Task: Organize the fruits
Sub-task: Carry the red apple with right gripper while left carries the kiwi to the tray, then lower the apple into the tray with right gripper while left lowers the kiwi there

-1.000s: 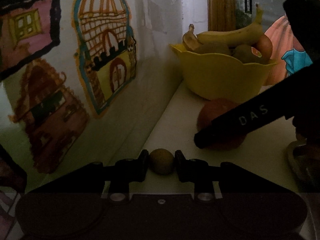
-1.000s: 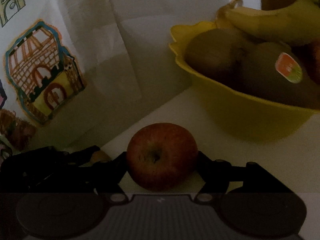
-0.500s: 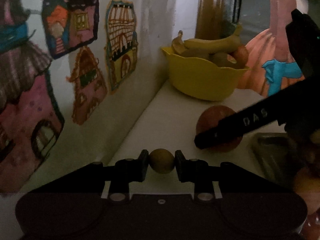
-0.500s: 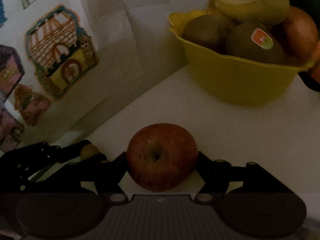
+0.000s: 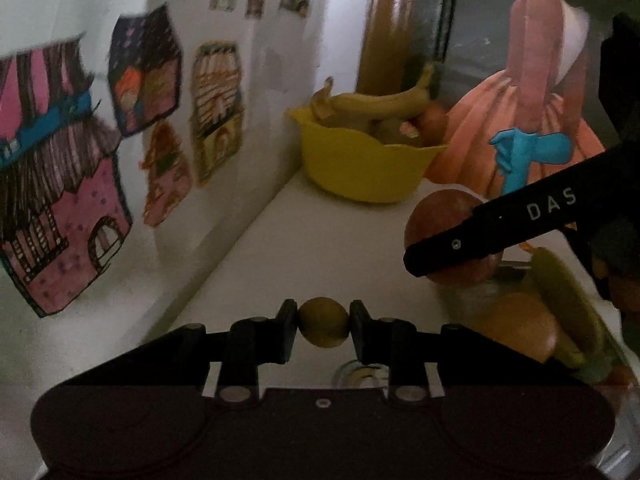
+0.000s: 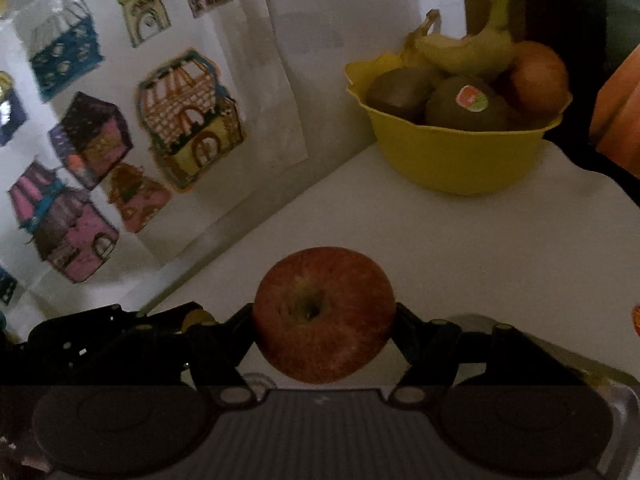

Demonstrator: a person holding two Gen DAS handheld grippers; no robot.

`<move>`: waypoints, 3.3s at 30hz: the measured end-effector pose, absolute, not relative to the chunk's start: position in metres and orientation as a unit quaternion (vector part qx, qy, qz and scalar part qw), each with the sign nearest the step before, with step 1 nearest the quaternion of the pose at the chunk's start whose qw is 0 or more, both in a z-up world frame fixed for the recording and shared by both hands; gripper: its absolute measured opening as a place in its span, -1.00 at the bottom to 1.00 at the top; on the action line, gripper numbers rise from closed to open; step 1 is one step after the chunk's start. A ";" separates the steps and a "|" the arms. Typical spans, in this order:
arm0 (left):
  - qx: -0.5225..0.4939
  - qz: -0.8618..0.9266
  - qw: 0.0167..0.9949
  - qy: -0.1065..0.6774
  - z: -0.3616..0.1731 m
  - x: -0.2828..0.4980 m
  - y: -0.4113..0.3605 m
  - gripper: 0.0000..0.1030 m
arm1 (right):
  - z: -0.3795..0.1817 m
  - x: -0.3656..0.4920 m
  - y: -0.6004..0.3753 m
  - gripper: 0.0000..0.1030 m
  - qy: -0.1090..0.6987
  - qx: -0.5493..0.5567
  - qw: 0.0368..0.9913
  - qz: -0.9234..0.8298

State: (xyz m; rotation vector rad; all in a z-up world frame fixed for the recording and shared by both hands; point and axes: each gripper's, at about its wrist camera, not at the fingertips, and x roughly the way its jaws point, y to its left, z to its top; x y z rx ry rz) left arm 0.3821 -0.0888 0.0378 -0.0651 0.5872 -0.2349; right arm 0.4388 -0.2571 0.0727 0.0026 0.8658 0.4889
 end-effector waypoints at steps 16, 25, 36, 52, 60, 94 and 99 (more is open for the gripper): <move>-0.016 -0.199 0.941 0.272 0.061 0.317 -0.170 -0.41 | 0.108 0.368 -0.317 0.45 0.412 0.011 0.900 0.146; -0.006 -0.233 0.933 0.274 0.056 0.280 -0.200 -0.41 | 0.099 0.305 -0.355 0.45 0.423 0.018 0.899 0.115; -0.006 -0.240 0.926 0.290 0.034 0.246 -0.204 -0.41 | 0.070 0.246 -0.369 0.45 0.433 0.023 0.896 0.092; -0.011 -0.235 0.928 0.290 0.013 0.236 -0.190 -0.41 | 0.035 0.220 -0.356 0.45 0.416 0.001 0.907 0.066; -0.013 -0.242 0.928 0.283 0.011 0.237 -0.188 -0.41 | 0.032 0.218 -0.355 0.45 0.400 0.012 0.914 0.061; -0.022 -0.250 0.919 0.304 0.006 0.252 -0.181 -0.41 | 0.021 0.214 -0.341 0.45 0.359 0.040 0.932 0.029; -0.027 -0.250 0.919 0.303 0.006 0.252 -0.181 -0.41 | 0.019 0.212 -0.341 0.45 0.351 0.050 0.935 0.024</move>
